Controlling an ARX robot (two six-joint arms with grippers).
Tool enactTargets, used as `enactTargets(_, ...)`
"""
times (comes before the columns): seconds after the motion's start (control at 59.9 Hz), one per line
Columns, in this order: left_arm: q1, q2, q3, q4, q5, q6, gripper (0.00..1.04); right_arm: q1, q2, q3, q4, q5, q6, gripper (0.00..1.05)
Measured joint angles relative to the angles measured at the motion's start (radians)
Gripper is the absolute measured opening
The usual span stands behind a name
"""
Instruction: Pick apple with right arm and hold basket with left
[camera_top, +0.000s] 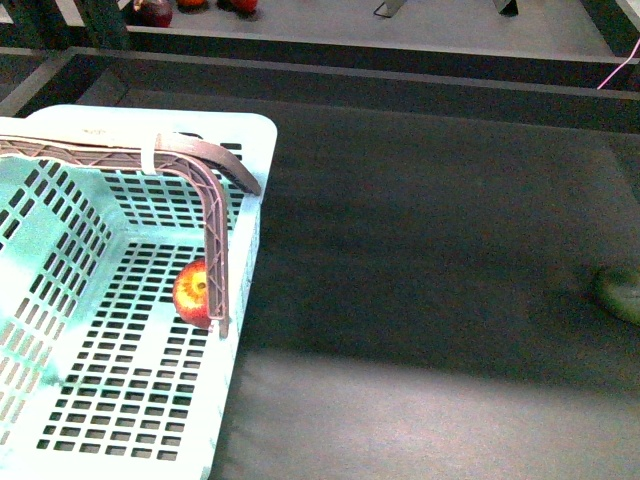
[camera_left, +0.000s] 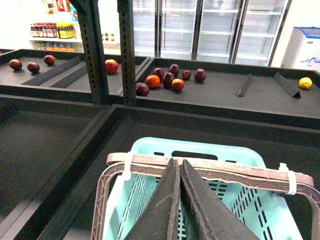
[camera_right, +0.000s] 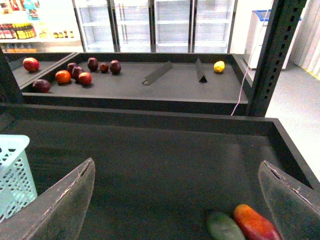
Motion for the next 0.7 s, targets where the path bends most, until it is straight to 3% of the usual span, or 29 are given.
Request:
enactTargets(0.2, 0.0, -0.051, 0.0, -0.052, 0.0, 0.0, 0.03, 0.0, 0.0, 0.0, 0.0, 0.0, 0.0, 0.96)
enactTargets(0.301, 0.0, -0.185, 0.0, -0.215, 0.0, 0.0, 0.03, 0.0, 0.0, 0.0, 0.0, 0.0, 0.0, 0.96)
enactTargets(0.701, 0.0, -0.222, 0.0, -0.228, 0.0, 0.0, 0.03, 0.0, 0.0, 0.0, 0.0, 0.0, 0.0, 0.96)
